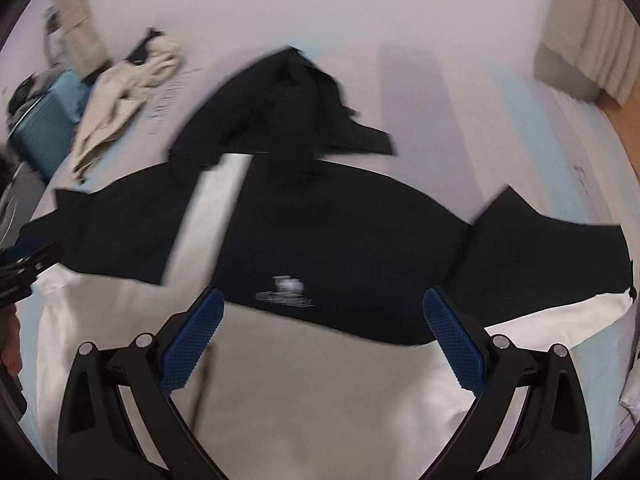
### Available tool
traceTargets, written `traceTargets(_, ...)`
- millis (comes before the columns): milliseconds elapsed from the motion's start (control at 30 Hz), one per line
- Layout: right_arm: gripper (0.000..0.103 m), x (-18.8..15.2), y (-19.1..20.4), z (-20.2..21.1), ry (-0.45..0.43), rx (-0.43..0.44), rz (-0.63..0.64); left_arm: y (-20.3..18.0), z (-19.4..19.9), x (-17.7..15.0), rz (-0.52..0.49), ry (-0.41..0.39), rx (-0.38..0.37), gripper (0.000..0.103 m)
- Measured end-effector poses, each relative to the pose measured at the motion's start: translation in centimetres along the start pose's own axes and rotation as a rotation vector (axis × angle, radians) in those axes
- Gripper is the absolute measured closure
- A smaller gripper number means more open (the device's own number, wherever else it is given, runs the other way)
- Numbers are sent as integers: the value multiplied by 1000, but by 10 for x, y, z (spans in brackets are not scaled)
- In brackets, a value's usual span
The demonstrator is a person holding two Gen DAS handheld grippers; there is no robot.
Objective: Fold large clothes
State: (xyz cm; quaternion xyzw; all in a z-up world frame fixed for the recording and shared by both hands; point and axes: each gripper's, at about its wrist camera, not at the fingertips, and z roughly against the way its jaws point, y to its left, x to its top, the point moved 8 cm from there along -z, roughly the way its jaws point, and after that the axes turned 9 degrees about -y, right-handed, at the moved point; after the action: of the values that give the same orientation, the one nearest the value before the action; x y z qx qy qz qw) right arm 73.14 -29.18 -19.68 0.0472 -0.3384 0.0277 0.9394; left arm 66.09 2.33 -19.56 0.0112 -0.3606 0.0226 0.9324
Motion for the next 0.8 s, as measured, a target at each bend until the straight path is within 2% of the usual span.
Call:
traceTargets(133, 7, 3, -94, -13, 18, -88, -28, -21, -24, 3, -30, 22, 12, 6)
traceTargets(300, 7, -9, -247, -17, 86, -210, -105, -51, -49, 3, -64, 48, 3, 6)
traceTargets(433, 7, -25, -372, -14, 150, -278, -234, -72, -68, 3, -70, 64, -9, 6)
traceTargets(600, 7, -36, -466, -14, 225, -313, -338, -89, -89, 2, -67, 89, -10, 6)
traceTargets(667, 7, -43, -501, -17, 263, -313, -430, -92, -93, 1, -70, 91, -7, 6)
traceTargets(800, 7, -56, -537, -25, 314, -314, -580, -96, -102, 0, -80, 99, 1, 6)
